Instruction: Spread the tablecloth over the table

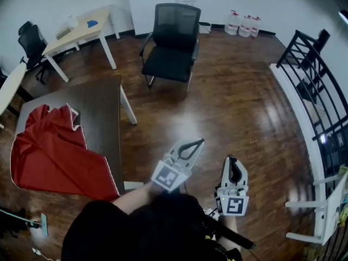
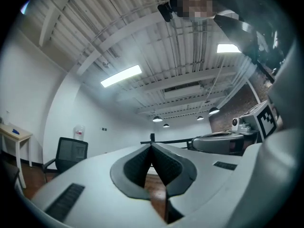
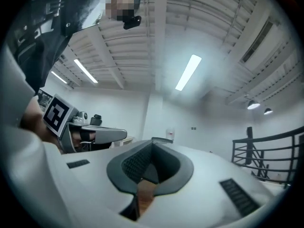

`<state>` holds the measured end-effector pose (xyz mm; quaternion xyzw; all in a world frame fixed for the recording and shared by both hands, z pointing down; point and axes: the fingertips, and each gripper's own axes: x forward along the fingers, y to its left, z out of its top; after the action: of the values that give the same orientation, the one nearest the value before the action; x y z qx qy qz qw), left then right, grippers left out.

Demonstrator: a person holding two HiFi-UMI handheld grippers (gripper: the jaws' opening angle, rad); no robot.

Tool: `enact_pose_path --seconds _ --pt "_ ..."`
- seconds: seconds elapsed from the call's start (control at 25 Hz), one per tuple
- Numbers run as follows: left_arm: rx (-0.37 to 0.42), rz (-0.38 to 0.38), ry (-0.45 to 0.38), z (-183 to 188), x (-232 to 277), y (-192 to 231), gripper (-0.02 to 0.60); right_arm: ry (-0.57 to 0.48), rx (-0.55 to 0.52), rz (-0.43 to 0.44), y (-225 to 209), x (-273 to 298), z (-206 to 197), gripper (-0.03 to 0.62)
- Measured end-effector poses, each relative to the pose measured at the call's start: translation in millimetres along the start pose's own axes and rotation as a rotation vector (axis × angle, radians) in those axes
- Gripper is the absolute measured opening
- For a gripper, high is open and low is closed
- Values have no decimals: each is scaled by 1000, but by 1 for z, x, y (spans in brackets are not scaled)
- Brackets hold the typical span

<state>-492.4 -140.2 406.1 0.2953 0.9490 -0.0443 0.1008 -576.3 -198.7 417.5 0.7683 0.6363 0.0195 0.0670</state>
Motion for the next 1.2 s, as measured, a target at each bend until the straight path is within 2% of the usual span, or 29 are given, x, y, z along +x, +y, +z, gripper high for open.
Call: enact_pose_path --seconds 0.24,0.4,0.52,0.6,0.68,0.88,1.04,1.2 --pt "18 286 30 -6 6 175 1 -47 -48 317 47 186 19 6" --pt "94 524 41 -5 -20 283 0 -92 -31 546 102 303 25 6" --pt "170 723 46 -1 -62 335 0 -107 -46 760 163 356 13 6" --pt "201 862 54 0 -94 361 1 -123 -76 912 207 379 2 6" --pt "214 1010 59 4 -126 382 0 -128 -47 1051 247 400 1 6" --pt "259 1393 108 4 -194 417 0 -160 -53 1359 313 452 -8 6" --pt "269 1693 176 -5 -230 412 0 -199 -73 1576 344 485 -9 6" --pt "265 1902 163 -12 -236 396 0 -192 -49 1744 379 499 -12 6"
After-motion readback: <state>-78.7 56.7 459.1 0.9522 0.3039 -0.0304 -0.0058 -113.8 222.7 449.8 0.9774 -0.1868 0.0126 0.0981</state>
